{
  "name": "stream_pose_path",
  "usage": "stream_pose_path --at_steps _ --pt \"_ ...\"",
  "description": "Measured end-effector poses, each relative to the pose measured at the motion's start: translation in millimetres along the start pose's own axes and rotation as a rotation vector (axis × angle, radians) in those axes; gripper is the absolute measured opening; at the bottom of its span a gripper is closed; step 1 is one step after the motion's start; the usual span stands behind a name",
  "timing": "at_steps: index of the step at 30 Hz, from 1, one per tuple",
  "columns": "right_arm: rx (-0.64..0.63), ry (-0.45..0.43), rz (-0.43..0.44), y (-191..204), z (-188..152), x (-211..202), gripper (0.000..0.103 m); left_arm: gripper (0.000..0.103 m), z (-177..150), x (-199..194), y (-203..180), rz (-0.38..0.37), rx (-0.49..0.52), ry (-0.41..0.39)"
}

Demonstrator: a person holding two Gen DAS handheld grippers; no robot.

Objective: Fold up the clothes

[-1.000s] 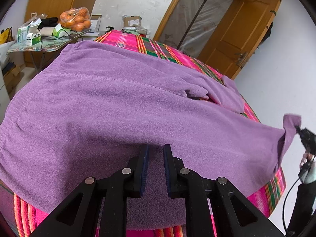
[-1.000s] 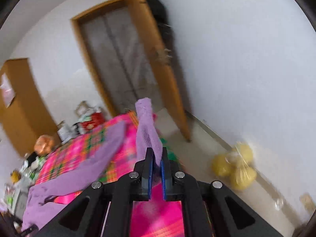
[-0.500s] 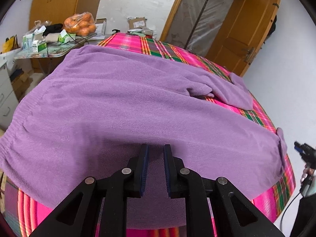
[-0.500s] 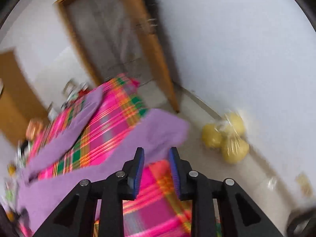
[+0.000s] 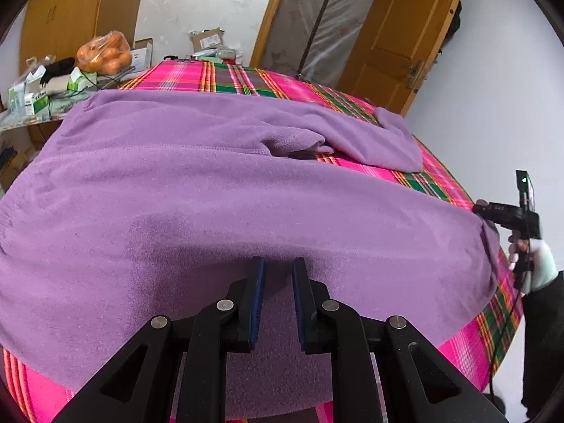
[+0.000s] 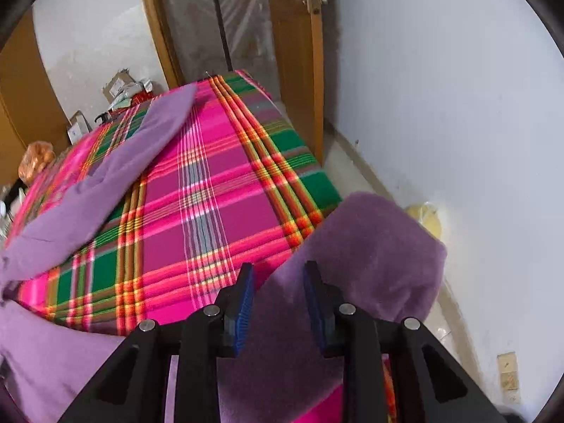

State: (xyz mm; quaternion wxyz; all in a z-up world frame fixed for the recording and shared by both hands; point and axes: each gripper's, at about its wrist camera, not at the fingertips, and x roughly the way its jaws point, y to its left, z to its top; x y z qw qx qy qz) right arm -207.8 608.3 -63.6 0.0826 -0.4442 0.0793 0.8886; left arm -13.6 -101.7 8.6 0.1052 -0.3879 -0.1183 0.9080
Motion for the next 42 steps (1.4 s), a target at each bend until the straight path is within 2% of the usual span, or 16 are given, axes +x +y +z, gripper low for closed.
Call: stream_pose_path --at_steps 2,3,4,5,8,13,22,24,25,27,29,34,36,37,39,42 --pt "-0.024 -0.004 -0.016 1.4 -0.5 0.4 0.028 0.016 -0.2 0.6 -0.3 -0.004 -0.002 0.000" --pt "-0.036 -0.006 -0.024 2.0 -0.7 0.5 0.022 0.016 -0.1 0.4 -0.1 -0.006 -0.003 -0.001" --pt "-0.048 -0.009 -0.031 2.7 -1.0 0.7 0.006 0.016 -0.1 0.5 -0.1 -0.008 -0.004 -0.001" --pt "-0.035 -0.008 -0.014 -0.9 -1.7 -1.3 0.004 0.016 -0.1 0.6 -0.4 -0.009 -0.004 -0.001" --pt "0.058 -0.058 0.077 -23.9 -10.7 -24.0 0.004 0.016 -1.0 -0.8 -0.8 -0.009 -0.001 -0.002" --pt "0.193 -0.186 0.069 -64.6 -39.8 -80.5 0.004 0.016 -1.1 -1.3 -0.9 -0.012 0.003 -0.003" --pt "0.395 -0.118 0.046 -121.8 -105.5 -97.2 0.005 0.016 -1.8 -3.4 0.5 -0.005 0.005 -0.003" --pt "0.459 -0.101 0.104 -133.9 -115.8 -95.0 0.006 0.016 -1.4 -3.5 1.5 -0.010 0.002 -0.001" --pt "0.493 -0.094 0.136 -140.2 -120.7 -93.9 0.007 0.016 -1.4 -3.8 1.0 -0.009 0.004 0.000" --pt "0.567 -0.087 0.208 -152.6 -128.9 -90.1 0.024 0.016 -2.1 -5.2 -1.8 -0.006 0.016 -0.001" --pt "0.628 -0.078 0.277 -160.4 -130.3 -80.5 0.050 0.016 -4.9 -6.7 -7.3 -0.031 0.028 0.003" --pt "0.688 -0.052 0.361 -166.2 -121.2 -54.9 0.051 0.023 -15.1 -7.6 -34.2 -0.108 0.105 0.026" --pt "0.675 -0.049 0.357 -162.8 -111.7 -41.9 0.038 0.025 -18.1 -6.0 -46.0 -0.126 0.142 0.038" --pt "0.680 -0.042 0.358 -162.6 -108.5 -38.4 0.008 0.026 -19.6 -4.6 -50.6 -0.124 0.158 0.045" --pt "0.689 -0.079 0.402 -161.8 -103.1 -49.2 0.003 0.026 -21.6 -2.7 -56.5 -0.114 0.182 0.055" --pt "0.631 -0.240 0.470 -158.2 -99.2 -94.0 0.003 0.027 -21.1 -2.2 -57.5 -0.114 0.187 0.058"
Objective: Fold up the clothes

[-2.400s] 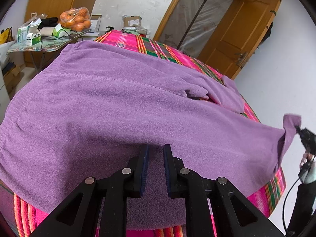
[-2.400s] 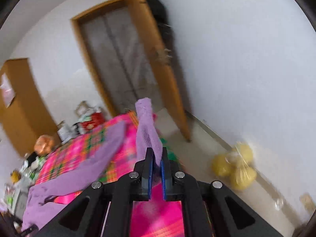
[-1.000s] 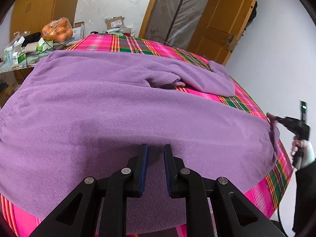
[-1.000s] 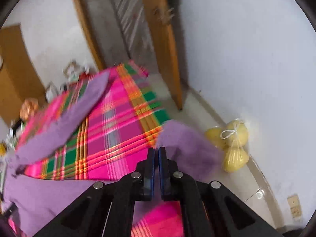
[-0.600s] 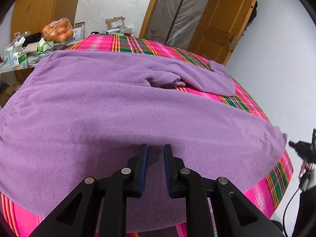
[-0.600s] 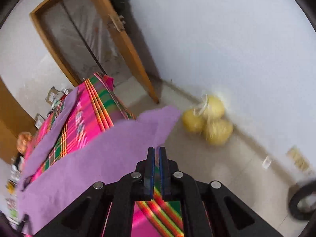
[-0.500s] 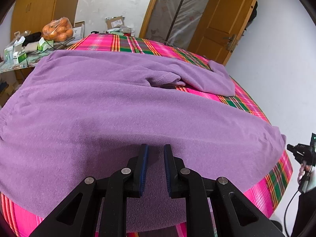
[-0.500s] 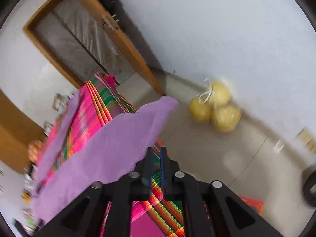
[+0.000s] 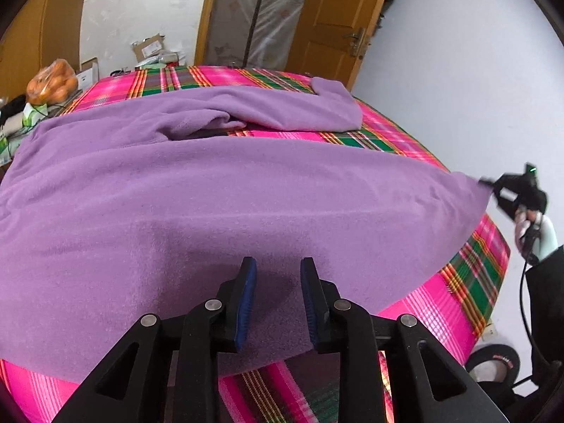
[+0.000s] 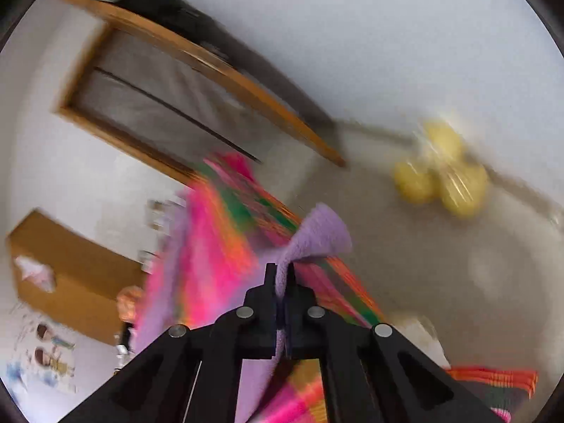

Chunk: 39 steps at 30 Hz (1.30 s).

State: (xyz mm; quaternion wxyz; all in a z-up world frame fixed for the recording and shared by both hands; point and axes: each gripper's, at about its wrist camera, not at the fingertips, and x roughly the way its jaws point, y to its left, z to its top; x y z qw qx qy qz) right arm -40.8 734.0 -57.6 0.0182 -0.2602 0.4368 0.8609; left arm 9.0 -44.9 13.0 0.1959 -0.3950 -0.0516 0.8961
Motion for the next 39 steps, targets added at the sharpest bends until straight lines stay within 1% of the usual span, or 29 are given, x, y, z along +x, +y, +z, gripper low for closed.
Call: stream_pose_path --at_steps 1,2,4,6,7,9,10,11,12,13,14,15,17,18,19,20,21,22,23,25,27,28,29,30,31,33,34,37,39 --pt "-0.023 -0.037 0.036 6.8 -0.6 -14.8 0.003 0.027 0.7 0.5 1.0 -0.005 -0.006 0.001" --pt "-0.029 -0.053 0.032 7.7 -2.5 -23.3 0.003 0.027 1.4 1.1 2.1 -0.010 -0.012 0.002" --pt "0.007 -0.018 -0.073 -8.2 -13.2 -27.6 0.003 0.027 2.0 1.2 2.3 -0.014 -0.014 0.002" --pt "0.081 0.035 -0.165 -38.1 -26.3 -24.7 0.003 0.027 1.9 1.8 1.2 -0.017 -0.011 0.003" --pt "0.114 0.050 -0.196 -50.4 -30.7 -23.4 0.005 0.027 2.0 1.8 1.2 -0.020 -0.011 0.003" --pt "0.178 0.058 -0.215 -68.3 -34.3 -22.8 0.011 0.027 2.5 1.7 1.8 -0.027 -0.010 0.005" --pt "0.186 0.055 -0.216 -70.1 -33.2 -22.7 0.015 0.027 2.7 1.6 2.1 -0.029 -0.010 0.005" --pt "0.186 0.051 -0.215 -69.5 -31.2 -22.5 0.023 0.027 2.8 1.6 2.3 -0.030 -0.011 0.005" --pt "0.186 0.048 -0.214 -68.9 -29.3 -22.3 0.030 0.027 2.9 1.5 2.5 -0.031 -0.012 0.005" --pt "0.180 0.037 -0.213 -66.9 -27.2 -24.1 0.041 0.027 3.1 1.7 2.9 -0.031 -0.013 0.005" --pt "0.171 0.024 -0.211 -64.4 -25.0 -26.6 0.045 0.027 3.2 1.9 3.4 -0.031 -0.016 0.004" --pt "0.149 0.003 -0.231 -61.2 -20.8 -27.8 0.045 0.027 3.3 2.1 3.8 -0.031 -0.018 0.004" --pt "0.097 -0.044 -0.287 -54.4 -11.0 -29.4 0.046 0.027 3.6 2.5 4.8 -0.032 -0.024 0.003" --pt "0.050 -0.071 -0.324 -47.3 -5.8 -31.4 0.048 0.027 3.7 2.7 5.2 -0.032 -0.026 0.002" --pt "0.005 -0.083 -0.342 -40.2 -2.6 -32.2 0.050 0.027 3.7 3.0 5.4 -0.034 -0.028 0.003" --pt "-0.041 -0.078 -0.343 -31.6 0.3 -31.3 0.051 0.027 3.5 3.1 5.5 -0.036 -0.030 0.004" --pt "-0.101 -0.048 -0.326 -22.8 3.5 -26.4 0.051 0.027 3.7 3.5 6.0 -0.039 -0.033 0.004" --pt "-0.153 0.005 -0.299 -14.8 4.2 -16.9 0.052 0.027 4.1 3.9 6.5 -0.042 -0.036 0.004" --pt "-0.202 0.064 -0.271 -7.0 4.1 -6.3 0.052 0.027 4.3 4.4 6.8 -0.043 -0.038 0.003" --pt "-0.293 0.172 -0.264 4.7 1.0 20.2 0.052 0.027 4.3 4.3 7.1 -0.044 -0.039 0.003" --pt "-0.359 0.264 -0.258 12.2 -5.4 43.8 0.052 0.027 4.2 4.4 7.1 -0.044 -0.040 0.002" --pt "-0.384 0.309 -0.256 14.7 -9.9 55.2 0.048 0.027 4.3 4.5 7.2 -0.045 -0.040 0.002" --pt "-0.400 0.348 -0.257 16.3 -13.3 64.4 0.040 0.027 4.3 4.6 7.4 -0.045 -0.041 0.001" --pt "-0.416 0.358 -0.226 20.8 -13.7 67.1 0.034 0.027 4.4 4.8 7.6 -0.046 -0.042 0.001" --pt "-0.432 0.358 -0.212 25.1 -13.5 67.1 0.026 0.027 4.5 4.9 8.0 -0.048 -0.043 0.000" --pt "-0.461 0.342 -0.229 32.1 -12.9 63.8 0.015 0.027 4.6 5.3 8.9 -0.053 -0.048 0.000" --pt "-0.469 0.325 -0.236 35.0 -11.5 61.9 0.005 0.027 4.6 5.4 9.0 -0.054 -0.049 -0.001" --pt "-0.429 0.245 -0.197 43.8 6.5 57.0 0.005 0.027 4.5 5.7 8.4 -0.055 -0.047 -0.001" --pt "-0.449 0.217 -0.201 54.5 9.2 65.6 0.005 0.027 4.2 5.5 8.4 -0.056 -0.046 -0.002"
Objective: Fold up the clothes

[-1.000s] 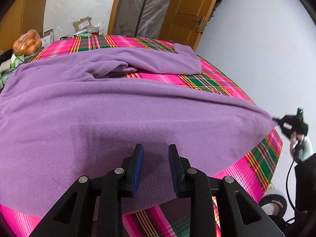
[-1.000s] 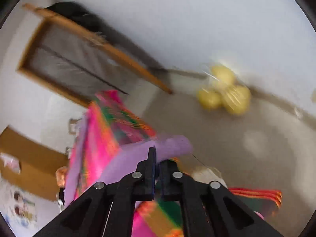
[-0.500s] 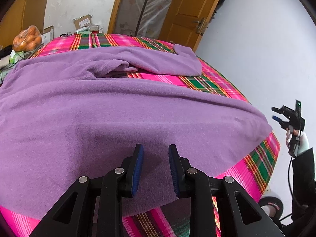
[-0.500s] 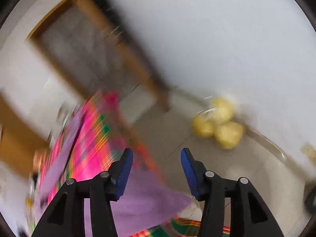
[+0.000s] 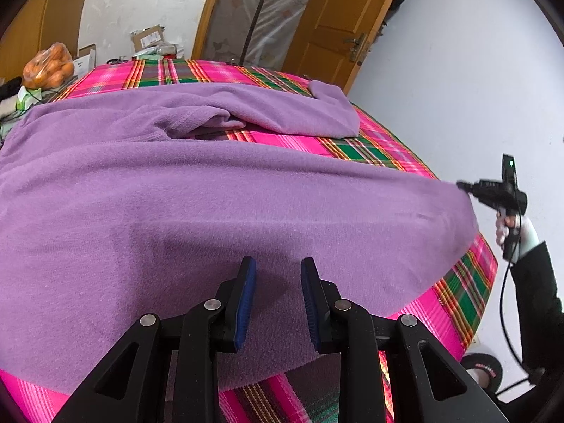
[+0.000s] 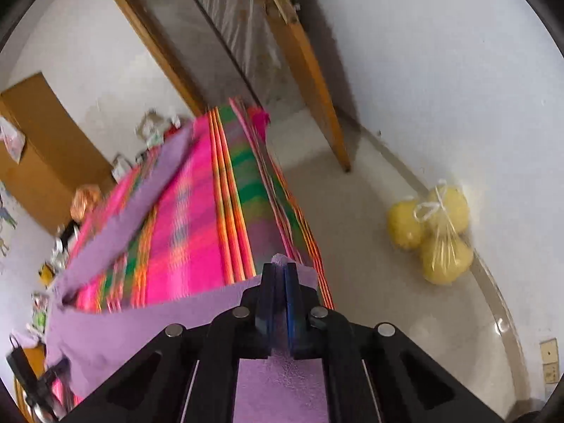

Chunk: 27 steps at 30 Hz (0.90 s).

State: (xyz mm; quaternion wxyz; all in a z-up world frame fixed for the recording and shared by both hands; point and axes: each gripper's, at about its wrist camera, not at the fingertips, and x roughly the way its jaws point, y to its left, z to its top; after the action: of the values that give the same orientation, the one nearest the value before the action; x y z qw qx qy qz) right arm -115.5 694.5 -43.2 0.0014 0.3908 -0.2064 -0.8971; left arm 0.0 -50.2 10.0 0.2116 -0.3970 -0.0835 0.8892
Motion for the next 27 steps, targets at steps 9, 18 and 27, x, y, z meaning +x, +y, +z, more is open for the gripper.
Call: stream_pose_path --at_steps 9,18,27 --pt "-0.071 -0.049 -0.133 31.0 -26.2 -19.7 0.015 0.027 -0.7 -0.5 -0.2 -0.014 0.002 -0.001" --pt "-0.316 0.009 -0.041 102.0 -112.1 -23.9 0.017 0.027 -7.6 -0.1 -21.3 0.010 0.097 0.018" --pt "-0.653 0.128 0.010 167.2 -163.5 -23.9 0.034 0.027 -35.1 -14.9 -43.2 0.012 0.206 0.024"
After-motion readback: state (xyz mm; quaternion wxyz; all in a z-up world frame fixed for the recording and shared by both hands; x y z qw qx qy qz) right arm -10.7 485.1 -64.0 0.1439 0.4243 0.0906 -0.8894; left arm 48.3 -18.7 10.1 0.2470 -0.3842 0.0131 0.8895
